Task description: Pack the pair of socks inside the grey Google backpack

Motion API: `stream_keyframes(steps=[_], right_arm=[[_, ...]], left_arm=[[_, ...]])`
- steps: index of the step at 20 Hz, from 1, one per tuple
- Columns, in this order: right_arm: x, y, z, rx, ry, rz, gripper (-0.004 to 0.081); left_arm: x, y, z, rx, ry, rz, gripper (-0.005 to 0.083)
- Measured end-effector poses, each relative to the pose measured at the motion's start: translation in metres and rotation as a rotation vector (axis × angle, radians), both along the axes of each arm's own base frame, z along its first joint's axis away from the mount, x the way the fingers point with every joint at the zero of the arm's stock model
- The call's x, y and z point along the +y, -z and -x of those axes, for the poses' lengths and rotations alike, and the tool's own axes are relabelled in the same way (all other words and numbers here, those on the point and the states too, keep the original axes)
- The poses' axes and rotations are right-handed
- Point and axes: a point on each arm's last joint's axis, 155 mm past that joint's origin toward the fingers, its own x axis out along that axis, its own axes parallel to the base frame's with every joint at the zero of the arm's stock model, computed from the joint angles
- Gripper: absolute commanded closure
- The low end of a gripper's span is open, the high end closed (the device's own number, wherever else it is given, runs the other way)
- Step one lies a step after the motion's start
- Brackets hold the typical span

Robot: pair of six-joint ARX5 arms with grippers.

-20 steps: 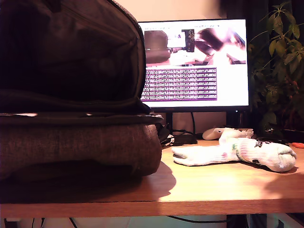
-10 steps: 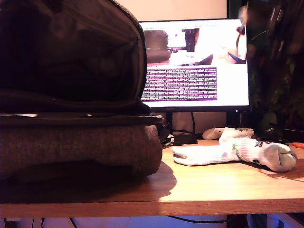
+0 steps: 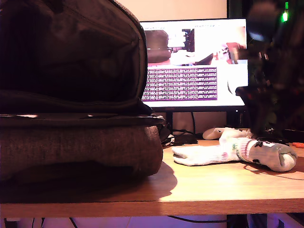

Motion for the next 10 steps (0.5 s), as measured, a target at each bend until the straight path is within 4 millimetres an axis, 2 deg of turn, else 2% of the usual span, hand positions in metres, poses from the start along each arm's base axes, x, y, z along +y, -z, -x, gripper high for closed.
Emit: stream_keyframes(steps=[3,7,10], right_arm=[[-0.007,0.018,0.001,0.051,0.018,-0.010,0.0243],[-0.007,0.020,-0.002,0.049,0.019,-0.014,0.0245],[-0.007,0.031,-0.003,0.071,0.017,-0.009,0.0289]], left_arm=[[0.000,0.000,0.000,0.003,0.002,0.002,0.0797],[-0.001,0.000,0.000,0.003,0.003,0.003,0.0797],[-0.001,0.000,0.000,0.003,0.003,0.003,0.0797]])
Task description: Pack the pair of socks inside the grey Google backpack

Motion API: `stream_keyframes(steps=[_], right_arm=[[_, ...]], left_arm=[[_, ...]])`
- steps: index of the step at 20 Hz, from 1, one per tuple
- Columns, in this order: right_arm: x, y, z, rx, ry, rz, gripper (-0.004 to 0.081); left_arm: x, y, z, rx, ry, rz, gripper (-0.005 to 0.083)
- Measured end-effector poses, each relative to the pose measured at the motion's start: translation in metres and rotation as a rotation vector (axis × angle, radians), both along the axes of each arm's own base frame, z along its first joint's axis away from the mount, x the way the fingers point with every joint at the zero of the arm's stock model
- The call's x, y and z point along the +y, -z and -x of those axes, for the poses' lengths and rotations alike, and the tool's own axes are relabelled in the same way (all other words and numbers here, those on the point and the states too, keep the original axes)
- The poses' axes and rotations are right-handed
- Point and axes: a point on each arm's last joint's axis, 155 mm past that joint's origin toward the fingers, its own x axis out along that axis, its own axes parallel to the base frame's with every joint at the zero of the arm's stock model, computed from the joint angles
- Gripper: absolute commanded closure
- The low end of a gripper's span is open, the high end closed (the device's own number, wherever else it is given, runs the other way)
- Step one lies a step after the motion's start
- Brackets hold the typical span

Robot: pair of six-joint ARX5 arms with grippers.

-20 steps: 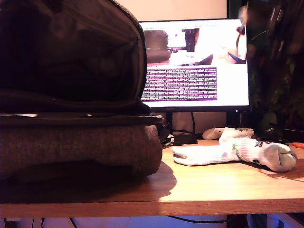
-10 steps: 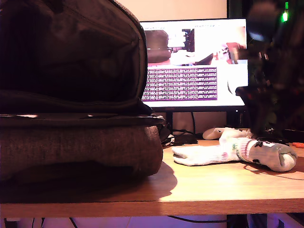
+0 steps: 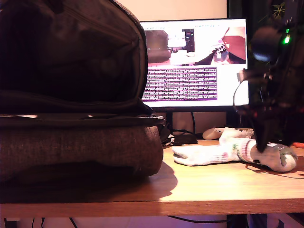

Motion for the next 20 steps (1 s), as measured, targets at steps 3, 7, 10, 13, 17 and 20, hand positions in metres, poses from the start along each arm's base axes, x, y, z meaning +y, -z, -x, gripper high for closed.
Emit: stream_keyframes(steps=[3,7,10,13,17,20], right_arm=[[0.000,0.000,-0.001,-0.003,-0.007,0.003,0.0416],[-0.001,0.002,0.004,0.018,-0.010,0.007,0.0780],[-0.001,0.002,0.005,0.026,0.003,-0.001,0.0780],[0.000,0.003,0.011,0.053,0.037,-0.018,0.0780],[0.001,-0.004,0.024,0.076,0.057,-0.040,0.0780],[0.005,-0.042,0.028,-0.010,0.069,-0.089,0.0780]], left_arm=[[-0.001,-0.001,-0.001,-0.004,0.000,0.006,0.0797],[-0.002,-0.003,-0.002,-0.011,0.000,0.014,0.0797],[-0.002,-0.003,-0.002,-0.011,0.000,0.015,0.0797],[-0.003,-0.003,-0.002,-0.013,0.000,0.017,0.0797],[-0.004,-0.005,-0.003,-0.020,0.000,0.026,0.0797],[-0.005,-0.006,-0.004,-0.023,0.000,0.029,0.0797]])
